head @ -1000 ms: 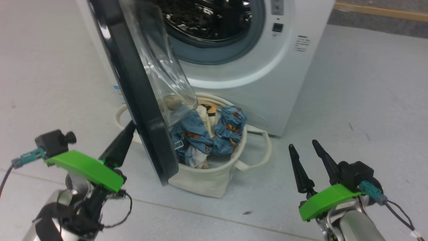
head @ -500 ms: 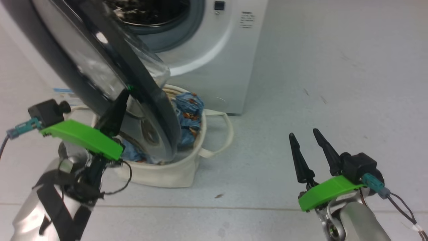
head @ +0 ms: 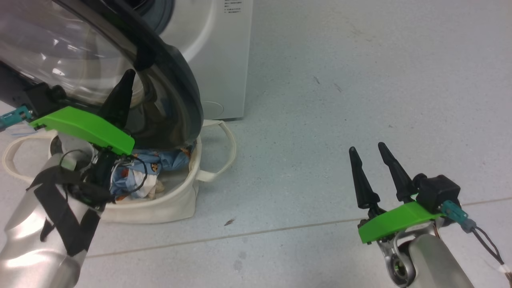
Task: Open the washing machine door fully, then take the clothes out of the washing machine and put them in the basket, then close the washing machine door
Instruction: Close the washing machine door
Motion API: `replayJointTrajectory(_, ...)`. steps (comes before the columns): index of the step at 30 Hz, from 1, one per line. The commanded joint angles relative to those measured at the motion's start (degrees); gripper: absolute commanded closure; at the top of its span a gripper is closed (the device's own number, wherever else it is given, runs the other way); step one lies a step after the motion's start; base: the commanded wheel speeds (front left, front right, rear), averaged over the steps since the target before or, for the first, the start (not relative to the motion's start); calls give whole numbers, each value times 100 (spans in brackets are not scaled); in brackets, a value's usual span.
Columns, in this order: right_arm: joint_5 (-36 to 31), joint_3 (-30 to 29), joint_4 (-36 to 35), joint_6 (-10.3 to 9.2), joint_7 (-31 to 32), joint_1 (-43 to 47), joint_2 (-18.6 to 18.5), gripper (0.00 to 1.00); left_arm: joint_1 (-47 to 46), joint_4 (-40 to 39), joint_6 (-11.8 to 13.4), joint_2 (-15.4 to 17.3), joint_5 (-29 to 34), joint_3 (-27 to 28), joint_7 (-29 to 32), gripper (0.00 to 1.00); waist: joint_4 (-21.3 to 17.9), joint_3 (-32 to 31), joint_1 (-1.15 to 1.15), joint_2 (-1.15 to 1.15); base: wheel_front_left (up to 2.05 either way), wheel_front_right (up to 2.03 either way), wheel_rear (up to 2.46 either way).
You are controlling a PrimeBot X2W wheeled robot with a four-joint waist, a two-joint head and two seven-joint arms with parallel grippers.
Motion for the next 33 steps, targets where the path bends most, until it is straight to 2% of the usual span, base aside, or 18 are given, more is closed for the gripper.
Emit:
replayJointTrajectory(1,42,115,-207,5,-70,-186,51,0,-318,-41,-40,241,-15,123,-127,100,-41,-4,0,0,0,0,0)
replayJointTrajectory(9,-23,8,-195,5,-71,-143,52,0,-367,120,-40,344,-78,-145,-381,100,109,-151,0,0,0,0,0)
replayJointTrajectory(10,-35,2,-187,5,-71,-138,52,0,-366,146,-40,355,-64,-181,-441,81,147,-185,0,0,0,0,0)
replayJointTrajectory(11,-43,2,-177,5,-71,-133,52,0,-355,186,-40,359,-61,-209,-495,6,184,-224,0,0,0,0,0)
replayJointTrajectory(12,-59,2,-165,5,-71,-127,52,0,-342,249,-40,371,-29,-241,-550,0,226,-268,0,0,0,0,0)
replayJointTrajectory(17,-130,-71,-117,5,-71,-45,52,0,-203,492,-35,485,361,-448,-907,0,441,-528,0,0,0,0,0)
replayJointTrajectory(23,-163,-191,-60,5,-71,124,52,0,309,445,173,794,818,-552,-1271,0,663,-933,0,0,0,0,0)
replayJointTrajectory(27,-187,-318,-43,5,-71,276,52,0,777,319,403,1038,1200,-614,-1398,0,798,-1183,0,0,0,0,0)
replayJointTrajectory(33,-224,-339,-65,5,-71,404,52,0,1480,-100,742,1413,1596,-390,-1463,0,893,-1346,0,0,0,0,0)
